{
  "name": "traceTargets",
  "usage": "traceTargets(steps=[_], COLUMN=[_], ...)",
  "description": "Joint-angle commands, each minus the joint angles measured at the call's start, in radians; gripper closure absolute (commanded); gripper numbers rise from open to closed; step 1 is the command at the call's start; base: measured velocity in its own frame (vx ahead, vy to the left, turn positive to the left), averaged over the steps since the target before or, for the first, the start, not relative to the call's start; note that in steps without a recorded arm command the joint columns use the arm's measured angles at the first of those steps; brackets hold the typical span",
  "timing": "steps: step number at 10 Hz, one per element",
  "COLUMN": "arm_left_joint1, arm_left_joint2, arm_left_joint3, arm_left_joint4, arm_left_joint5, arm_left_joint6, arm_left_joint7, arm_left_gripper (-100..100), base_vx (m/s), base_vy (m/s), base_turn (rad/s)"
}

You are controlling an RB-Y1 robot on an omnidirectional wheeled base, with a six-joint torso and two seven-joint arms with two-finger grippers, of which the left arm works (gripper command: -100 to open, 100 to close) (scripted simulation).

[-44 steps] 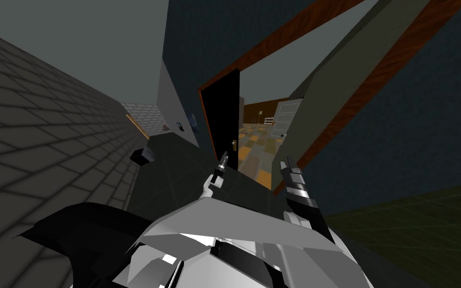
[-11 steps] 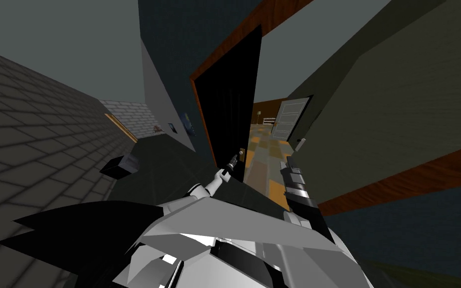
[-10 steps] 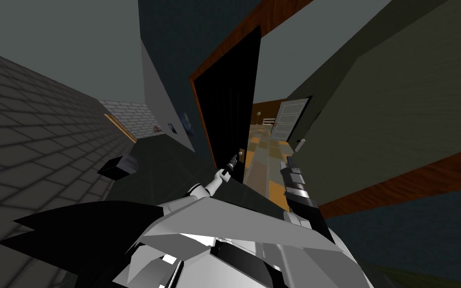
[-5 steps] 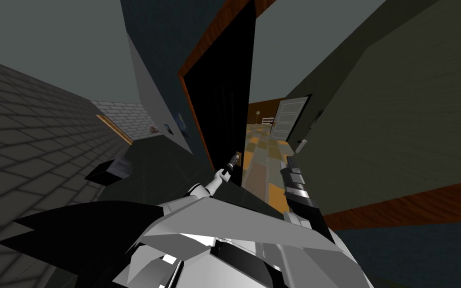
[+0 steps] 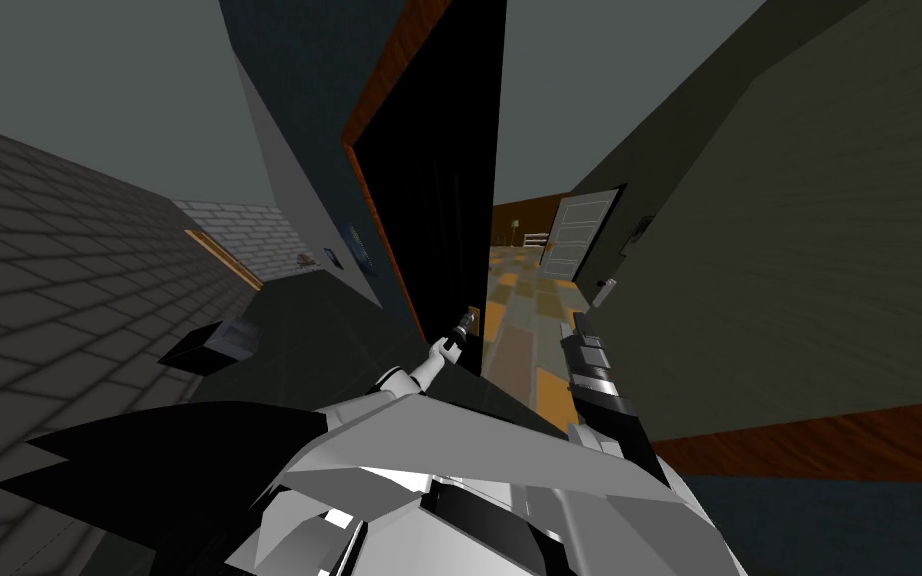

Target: Push the door open

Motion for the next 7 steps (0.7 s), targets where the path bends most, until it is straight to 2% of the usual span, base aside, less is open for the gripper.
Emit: traceTargets(steps=[1,4,7], arm_left_joint1=[0.001,0.001,0.002], arm_left_joint2=[0.0,0.0,0.01], arm_left_joint3=[-0.001,-0.001,0.027], arm_left_joint4=[0.0,0.0,0.001], arm_left_joint5=[0.0,0.0,0.003], arm_left_joint6=[0.001,0.001,0.001], arm_left_joint7=[0.0,0.0,-0.006], arm_left_gripper=[100,100,100], base_vx=[-0.017,-0.001,0.134], base_vy=[0.014,0.002,-0.102], base_turn=[-0.021,-0.002,0.05])
